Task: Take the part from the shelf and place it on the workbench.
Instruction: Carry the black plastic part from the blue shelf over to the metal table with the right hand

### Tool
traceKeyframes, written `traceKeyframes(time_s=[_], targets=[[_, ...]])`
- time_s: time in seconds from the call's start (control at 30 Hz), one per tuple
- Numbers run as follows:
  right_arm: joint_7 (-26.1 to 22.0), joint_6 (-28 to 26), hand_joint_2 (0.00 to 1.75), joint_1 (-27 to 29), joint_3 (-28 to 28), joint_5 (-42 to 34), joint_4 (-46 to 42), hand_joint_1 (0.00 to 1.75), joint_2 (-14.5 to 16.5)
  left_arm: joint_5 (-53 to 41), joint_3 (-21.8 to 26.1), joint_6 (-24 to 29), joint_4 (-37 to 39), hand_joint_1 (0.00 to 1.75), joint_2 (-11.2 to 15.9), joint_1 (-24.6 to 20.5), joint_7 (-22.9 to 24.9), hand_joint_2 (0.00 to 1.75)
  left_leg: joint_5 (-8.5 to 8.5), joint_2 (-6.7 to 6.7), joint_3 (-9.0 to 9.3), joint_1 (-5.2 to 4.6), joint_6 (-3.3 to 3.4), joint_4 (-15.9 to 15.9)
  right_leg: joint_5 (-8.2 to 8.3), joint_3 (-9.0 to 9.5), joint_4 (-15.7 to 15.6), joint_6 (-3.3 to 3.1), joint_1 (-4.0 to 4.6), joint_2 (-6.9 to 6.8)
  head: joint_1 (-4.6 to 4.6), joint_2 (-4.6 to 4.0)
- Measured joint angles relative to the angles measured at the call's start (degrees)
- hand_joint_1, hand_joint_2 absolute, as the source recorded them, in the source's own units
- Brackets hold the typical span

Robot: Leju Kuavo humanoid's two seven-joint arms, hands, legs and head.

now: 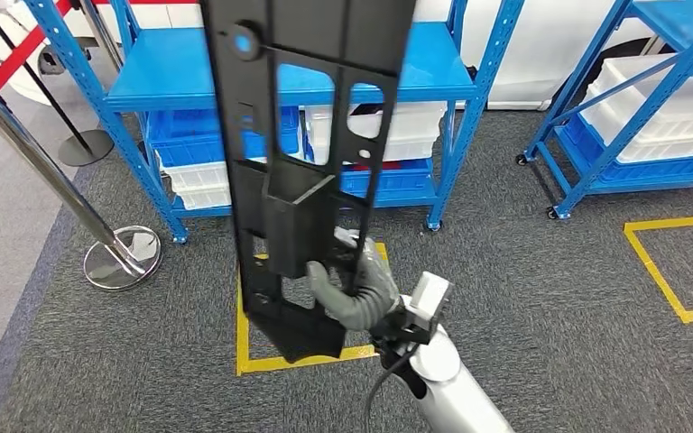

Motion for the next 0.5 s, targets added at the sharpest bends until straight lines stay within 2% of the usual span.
traceKeyframes(time_s=[0.03,0.07,0.1,0.13,0.17,0.2,0.23,0.27,0.3,0.37,0.4,0.43,0.5], targets=[[-0.08,0.18,1.75,1.63,-1.12,0.5,-0.93,1.75,-0.6,-0.41,-0.63,-0.05,-0.01,0.0,0.01,-0.12,0.14,1.75,0.68,0.01,-0.89,0.0,-0.08,0.04,-1.0,-0.67,3.4,0.24,-0.16,0.0,0.0,0.0],[-0.04,0.41,1.75,2.99,-1.95,0.84,-1.66,1.75,-1.03,-0.62,-1.12,-0.11,-0.02,0.0,0.03,-0.25,0.28,1.75,1.31,0.12,-1.76,0.0,-0.2,0.08,-0.64,-0.73,5.61,0.43,-0.33,-0.01,-0.01,0.0],[0.04,0.67,1.75,4.07,-2.54,1.1,-2.27,1.75,-1.33,-0.76,-1.51,-0.15,-0.03,0.0,0.06,-0.38,0.41,1.75,1.88,0.27,-2.56,0.01,-0.35,0.15,0.7,0.18,5.91,0.55,-0.52,-0.03,-0.01,0.0],[0.14,0.87,1.75,4.83,-2.95,1.28,-2.79,1.75,-1.5,-0.82,-1.84,-0.19,-0.04,0.0,0.09,-0.5,0.47,1.75,2.38,0.41,-3.24,0.02,-0.55,0.22,2.27,2.33,3.86,0.6,-0.7,-0.06,-0.01,0.0],[0.23,1.01,1.75,5.3,-3.29,1.42,-3.3,1.75,-1.61,-0.85,-2.14,-0.22,-0.05,0.0,0.11,-0.65,0.49,1.75,2.79,0.58,-3.76,0.0,-0.77,0.33,2.99,5.37,0.03,0.57,-0.86,-0.26,-0.01,0.0],[0.35,1.11,1.75,5.55,-3.58,1.54,-3.8,1.75,-1.67,-0.87,-2.39,-0.24,-0.08,0.0,0.13,-0.78,0.49,1.75,3.13,0.72,-4.15,-0.09,-1.02,0.48,2.75,8.59,-4.44,0.41,-0.79,-0.66,-0.01,0.0],[0.48,1.19,1.75,5.66,-3.81,1.63,-4.22,1.75,-1.71,-0.86,-2.58,-0.27,-0.11,0.0,0.14,-0.86,0.5,1.75,3.44,0.85,-4.34,-0.2,-1.31,0.58,2.06,11.02,-8.03,0.09,-0.67,-1.01,-0.01,0.0],[0.64,1.34,1.75,5.68,-4.03,1.68,-4.55,1.75,-1.74,-0.81,-2.68,-0.31,-0.14,0.0,0.16,-0.93,0.56,1.75,3.71,1.01,-4.41,-0.28,-1.64,0.64,1.22,12.36,-10.26,-0.31,-0.49,-1.26,-0.01,0.0],[0.9,1.59,1.75,5.7,-4.22,1.7,-4.77,1.75,-1.76,-0.74,-2.72,-0.35,-0.16,0.0,0.2,-0.91,0.65,1.75,3.99,1.18,-4.41,-0.29,-2.0,0.59,0.9,12.73,-11.12,-0.8,-0.27,-1.26,0.0,0.0],[1.5,2.38,1.75,5.68,-4.44,1.72,-4.97,1.75,-1.76,-0.43,-2.73,-0.42,-0.17,0.0,0.34,-0.83,0.81,1.75,3.99,1.34,-4.6,-0.11,-2.78,0.81,1.52,12.33,-11.32,-1.88,-0.28,-0.76,-0.01,0.0],[1.77,2.83,1.75,5.65,-4.47,1.73,-5.04,1.75,-1.73,-0.29,-2.73,-0.47,-0.17,0.0,0.4,-0.76,0.79,1.75,3.03,1.21,-5.06,-0.03,-3.06,1.83,1.95,12.06,-11.42,-2.42,-0.31,-0.53,-0.01,0.0],[1.97,3.2,1.75,5.62,-4.48,1.75,-5.1,1.75,-1.67,-0.17,-2.72,-0.51,-0.17,0.0,0.45,-0.66,0.74,1.75,1.22,0.95,-5.98,-0.01,-3.25,4.1,2.4,11.71,-11.52,-2.9,-0.31,-0.32,-0.01,0.0],[2.26,3.74,1.75,5.73,-4.48,1.76,-5.17,1.75,-1.51,-0.12,-2.72,-0.67,-0.17,0.0,0.58,-0.32,0.66,1.75,-3.67,0.46,-8.77,-0.01,-3.38,11.82,3.11,10.82,-11.48,-3.47,-0.02,0.31,-0.01,0.0]])
